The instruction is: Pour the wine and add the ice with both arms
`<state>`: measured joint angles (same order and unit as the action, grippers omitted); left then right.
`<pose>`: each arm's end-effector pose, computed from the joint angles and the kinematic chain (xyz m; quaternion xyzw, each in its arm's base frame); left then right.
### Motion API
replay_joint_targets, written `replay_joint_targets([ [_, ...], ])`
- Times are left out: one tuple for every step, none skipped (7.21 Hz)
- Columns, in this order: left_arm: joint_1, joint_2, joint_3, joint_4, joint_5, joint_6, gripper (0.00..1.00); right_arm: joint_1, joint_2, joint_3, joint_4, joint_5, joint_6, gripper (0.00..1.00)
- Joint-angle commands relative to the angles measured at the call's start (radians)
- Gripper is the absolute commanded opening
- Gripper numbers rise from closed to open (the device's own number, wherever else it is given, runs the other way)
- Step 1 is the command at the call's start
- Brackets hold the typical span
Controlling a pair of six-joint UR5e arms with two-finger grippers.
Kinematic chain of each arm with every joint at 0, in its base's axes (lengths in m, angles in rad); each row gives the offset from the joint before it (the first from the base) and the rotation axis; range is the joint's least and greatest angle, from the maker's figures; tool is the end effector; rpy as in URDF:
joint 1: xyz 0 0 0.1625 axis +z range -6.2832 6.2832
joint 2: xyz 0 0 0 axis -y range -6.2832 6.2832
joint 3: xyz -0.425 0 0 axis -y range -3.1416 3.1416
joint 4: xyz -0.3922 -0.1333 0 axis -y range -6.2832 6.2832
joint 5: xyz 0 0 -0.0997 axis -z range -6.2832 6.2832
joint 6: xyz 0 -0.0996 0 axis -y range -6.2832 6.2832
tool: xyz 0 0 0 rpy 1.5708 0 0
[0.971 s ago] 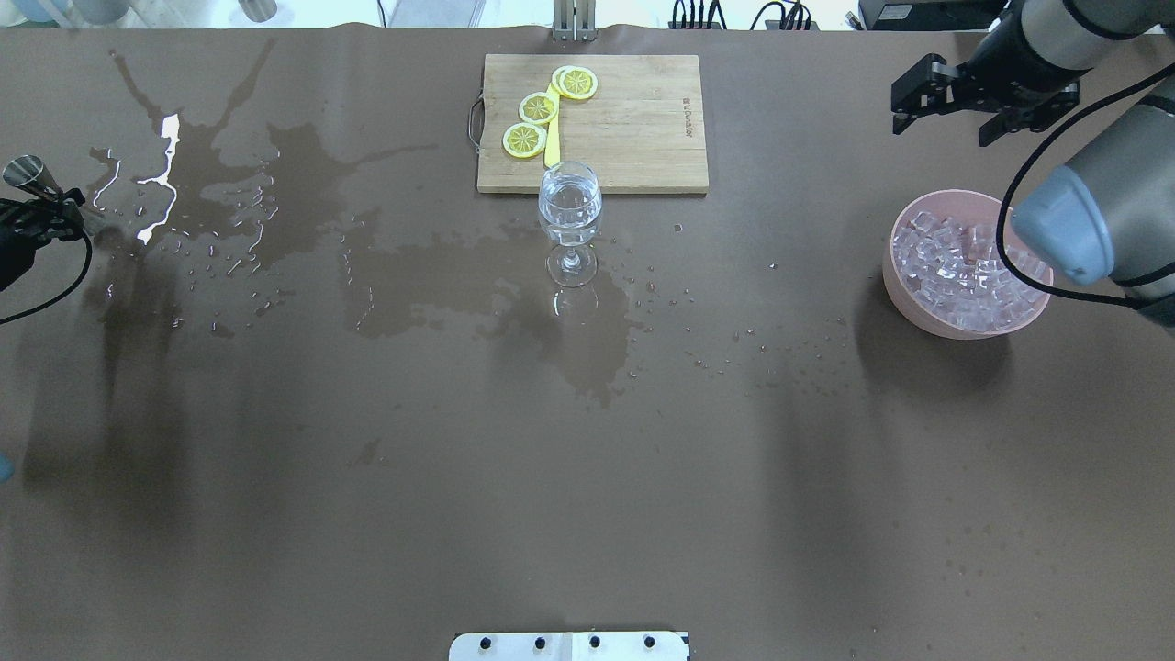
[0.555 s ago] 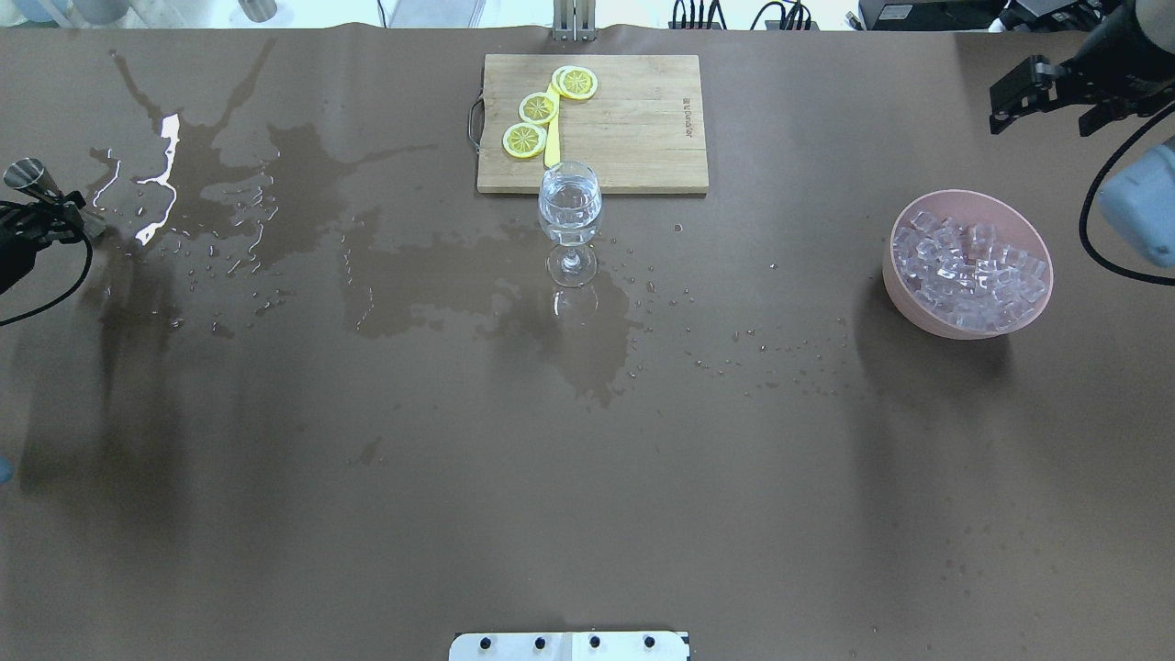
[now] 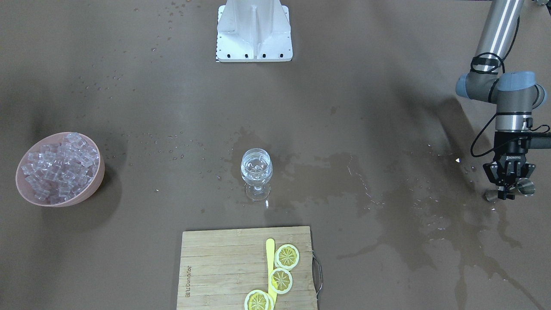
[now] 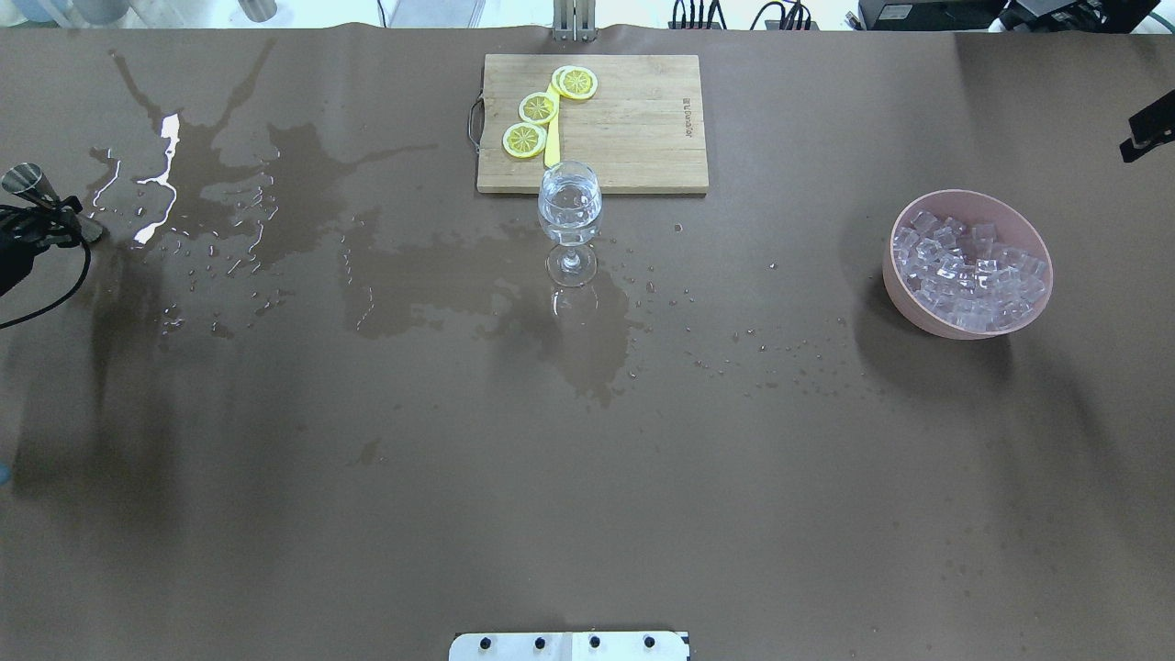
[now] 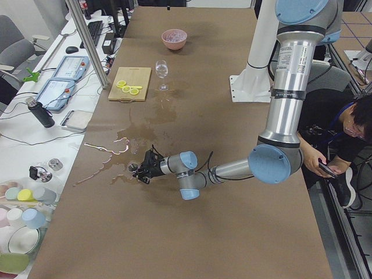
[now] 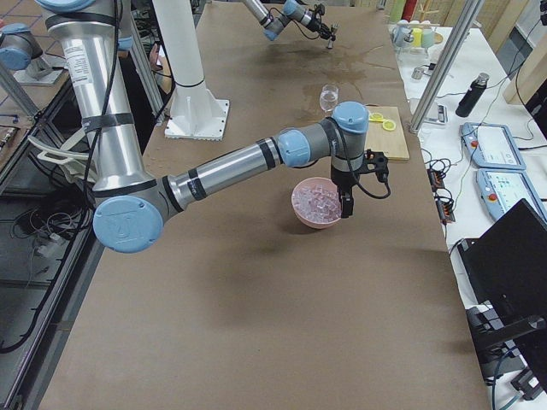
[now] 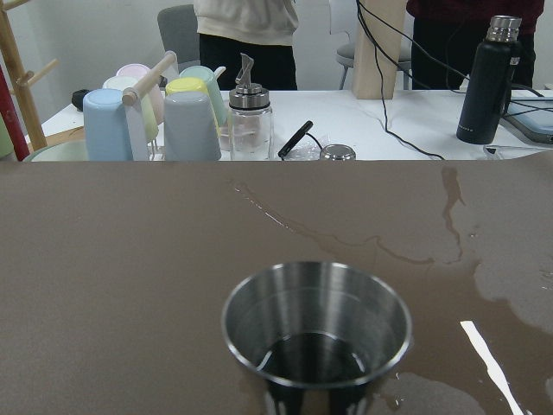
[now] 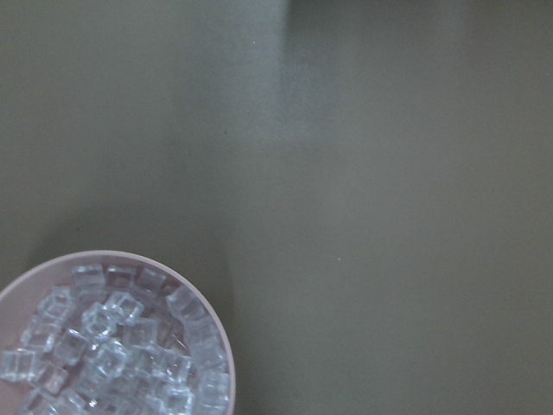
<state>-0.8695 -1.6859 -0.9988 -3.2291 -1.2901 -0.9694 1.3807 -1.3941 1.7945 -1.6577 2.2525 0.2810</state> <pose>0.2165 -0.5057 0.6993 0.4611 0.3376 -0.1875 0.7989 -0.0355 -0.5579 0.4708 0.0660 -0.3554 -0.0098 0.9323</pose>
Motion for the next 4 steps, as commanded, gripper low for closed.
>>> replay_joint_targets([
  [0.001,0.0,0.003,0.0,0.0,0.0,0.22,0.093,-0.051,-0.047,0.001,0.059,-0.211,1.0],
  [0.001,0.0,0.003,0.0,0.0,0.0,0.28,0.127,-0.057,-0.099,0.001,0.08,-0.286,1.0],
  [0.001,0.0,0.003,0.0,0.0,0.0,0.4,0.161,-0.069,-0.14,0.001,0.084,-0.357,1.0],
  [0.0,0.0,0.003,0.0,0.0,0.0,0.55,0.202,-0.097,-0.161,0.003,0.084,-0.415,1.0],
])
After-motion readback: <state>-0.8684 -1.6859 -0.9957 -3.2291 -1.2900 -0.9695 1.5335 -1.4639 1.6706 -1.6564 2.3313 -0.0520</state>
